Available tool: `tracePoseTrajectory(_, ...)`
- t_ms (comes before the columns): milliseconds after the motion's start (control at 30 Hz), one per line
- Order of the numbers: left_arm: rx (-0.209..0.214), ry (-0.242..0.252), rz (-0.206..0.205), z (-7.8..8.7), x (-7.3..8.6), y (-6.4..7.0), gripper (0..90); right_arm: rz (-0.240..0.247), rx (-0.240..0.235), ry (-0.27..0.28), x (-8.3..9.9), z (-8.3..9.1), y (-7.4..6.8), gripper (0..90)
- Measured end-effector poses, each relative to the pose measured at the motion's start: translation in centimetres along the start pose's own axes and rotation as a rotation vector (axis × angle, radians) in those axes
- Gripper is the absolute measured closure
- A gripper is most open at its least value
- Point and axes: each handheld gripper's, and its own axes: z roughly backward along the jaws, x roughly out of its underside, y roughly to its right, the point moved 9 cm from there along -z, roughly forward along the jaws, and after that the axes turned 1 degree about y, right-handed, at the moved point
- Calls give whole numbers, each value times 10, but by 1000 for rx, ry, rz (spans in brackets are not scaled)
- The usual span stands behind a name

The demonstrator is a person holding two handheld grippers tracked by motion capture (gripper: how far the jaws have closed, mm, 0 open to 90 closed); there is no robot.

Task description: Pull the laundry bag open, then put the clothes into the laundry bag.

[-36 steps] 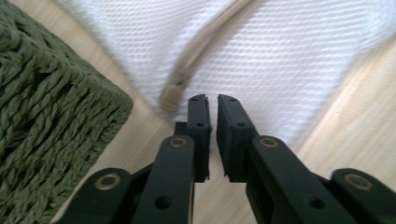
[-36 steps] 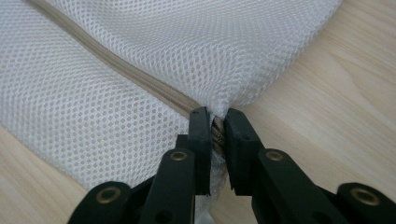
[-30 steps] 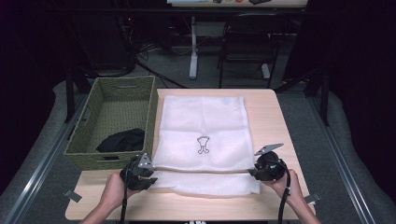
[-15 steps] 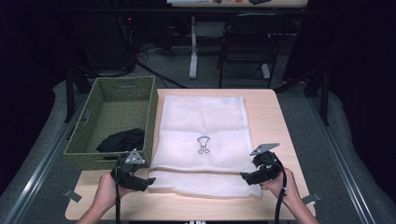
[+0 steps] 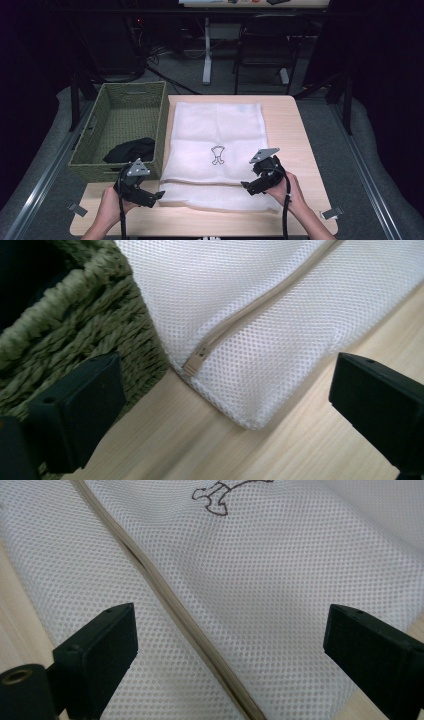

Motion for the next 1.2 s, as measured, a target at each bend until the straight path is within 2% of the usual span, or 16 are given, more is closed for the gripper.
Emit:
tracePoseTrajectory(200,30,24,-18,3,-2,1,1,13,-15,-1,-12,-9,-8,65)
tracePoseTrajectory(367,11,22,-30,3,-1,-2,1,35,-31,-1,-19,-18,-11,66)
tracePoseTrajectory(533,14,36,-23,5,-2,-2,1,43,-65,21,-27,-26,-14,45)
tracePoseTrajectory(633,10,51,-24,7,-4,-2,1,43,-83,0,-27,-33,-16,18)
tracePoseTrajectory(700,17,51,-9,8,-3,-2,1,50,-100,-3,-27,-34,-16,19)
tracePoseTrajectory(800,27,70,5,12,-4,-3,1,25,-108,9,-28,-34,-14,17)
tracePoseTrajectory(867,55,73,40,13,-3,-1,0,26,-104,6,-28,-35,-13,12)
tracePoseTrajectory(933,66,70,62,15,-1,0,1,25,-104,-11,-29,-38,-12,5)
tracePoseTrajectory(1067,57,76,82,17,-1,0,1,71,-119,-47,-29,-50,-18,33)
tracePoseTrajectory(1133,54,69,66,16,0,-2,1,83,-115,-72,-29,-57,-20,34)
tracePoseTrajectory(1167,41,75,63,15,-1,-3,1,89,-117,-78,-29,-60,-22,43)
tracePoseTrajectory(1200,25,62,42,15,0,-5,1,104,-117,-85,-29,-63,-23,43)
